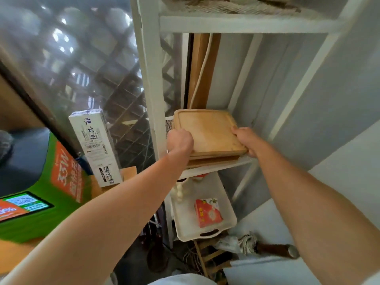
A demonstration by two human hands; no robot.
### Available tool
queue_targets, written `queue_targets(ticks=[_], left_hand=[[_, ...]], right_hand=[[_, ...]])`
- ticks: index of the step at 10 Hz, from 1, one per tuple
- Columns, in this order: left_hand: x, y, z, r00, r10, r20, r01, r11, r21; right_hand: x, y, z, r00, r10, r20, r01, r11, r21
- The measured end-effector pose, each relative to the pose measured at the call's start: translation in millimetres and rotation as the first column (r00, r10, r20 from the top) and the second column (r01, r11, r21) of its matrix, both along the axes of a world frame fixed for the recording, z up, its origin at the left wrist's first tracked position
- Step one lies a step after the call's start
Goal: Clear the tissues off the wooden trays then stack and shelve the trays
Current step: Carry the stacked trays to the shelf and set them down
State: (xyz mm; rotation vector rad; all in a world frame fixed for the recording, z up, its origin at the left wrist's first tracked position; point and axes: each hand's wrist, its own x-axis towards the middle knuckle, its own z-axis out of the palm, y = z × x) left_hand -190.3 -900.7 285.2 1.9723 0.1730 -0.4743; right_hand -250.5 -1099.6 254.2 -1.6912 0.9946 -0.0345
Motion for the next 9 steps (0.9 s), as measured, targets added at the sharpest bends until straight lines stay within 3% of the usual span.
queue_targets(ticks=[2,4,7,8,9], left_hand=[[5,-12,-13,0.994,0.104,0.02,-0.103,0.994,-0.029],[-2,-9,-28,0.994,0.103,0.025,-0.102,0.994,-0.034],[-3,4,-38,0.991,0.079,0.105,-0.06,0.983,-0.175],[-3,5,-37,0.993,0.025,0.114,-0.014,0.995,-0.098],[-7,4,-30,0.984,-0.051,0.17,0.034,0.994,0.104]], right_hand=[[14,-11,-16,1.0,-0.013,-0.015,0.013,1.0,0.008],[10,-12,-23,0.999,0.015,-0.034,-0.017,0.998,-0.061],[13,3,-15,0.991,0.071,-0.11,-0.092,0.976,-0.2],[12,6,-10,0.981,0.098,-0.168,-0.14,0.955,-0.263],[11,20,-8,0.96,0.129,-0.247,-0.219,0.898,-0.382]])
